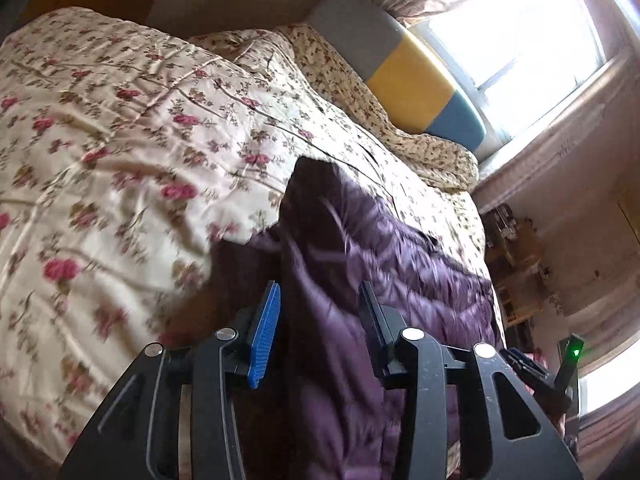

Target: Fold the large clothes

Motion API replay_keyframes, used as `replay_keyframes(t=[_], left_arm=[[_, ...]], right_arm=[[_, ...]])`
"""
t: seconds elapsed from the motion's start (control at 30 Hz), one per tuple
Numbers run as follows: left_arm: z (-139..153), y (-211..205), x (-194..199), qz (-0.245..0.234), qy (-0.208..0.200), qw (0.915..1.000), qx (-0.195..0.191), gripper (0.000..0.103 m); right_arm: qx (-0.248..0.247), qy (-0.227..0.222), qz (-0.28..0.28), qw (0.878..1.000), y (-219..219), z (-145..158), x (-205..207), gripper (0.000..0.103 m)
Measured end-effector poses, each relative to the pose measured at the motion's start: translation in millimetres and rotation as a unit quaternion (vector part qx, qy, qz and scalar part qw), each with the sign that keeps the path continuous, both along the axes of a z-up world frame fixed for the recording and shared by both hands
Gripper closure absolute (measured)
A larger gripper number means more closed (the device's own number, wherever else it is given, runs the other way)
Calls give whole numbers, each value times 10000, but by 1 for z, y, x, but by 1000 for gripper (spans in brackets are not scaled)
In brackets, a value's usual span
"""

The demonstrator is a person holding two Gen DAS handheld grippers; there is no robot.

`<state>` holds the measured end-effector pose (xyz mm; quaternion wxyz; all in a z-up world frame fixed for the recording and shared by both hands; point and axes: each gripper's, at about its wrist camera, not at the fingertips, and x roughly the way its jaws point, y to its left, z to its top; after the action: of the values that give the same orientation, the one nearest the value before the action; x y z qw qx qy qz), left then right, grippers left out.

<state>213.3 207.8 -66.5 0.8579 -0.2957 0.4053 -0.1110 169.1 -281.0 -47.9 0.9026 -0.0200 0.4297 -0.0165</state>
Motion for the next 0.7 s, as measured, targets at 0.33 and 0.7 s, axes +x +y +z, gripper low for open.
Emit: replay_keyframes(t=[0.33,0.7], left_arm=[[-4,-24,59,163,315,9984,448,65],[-20,-56,81,253,363,9785,2014,80]], right_arm=[[542,93,-280,9981,0,-10,90,59],[-843,-87,-649,9943,13,-36,96,98]])
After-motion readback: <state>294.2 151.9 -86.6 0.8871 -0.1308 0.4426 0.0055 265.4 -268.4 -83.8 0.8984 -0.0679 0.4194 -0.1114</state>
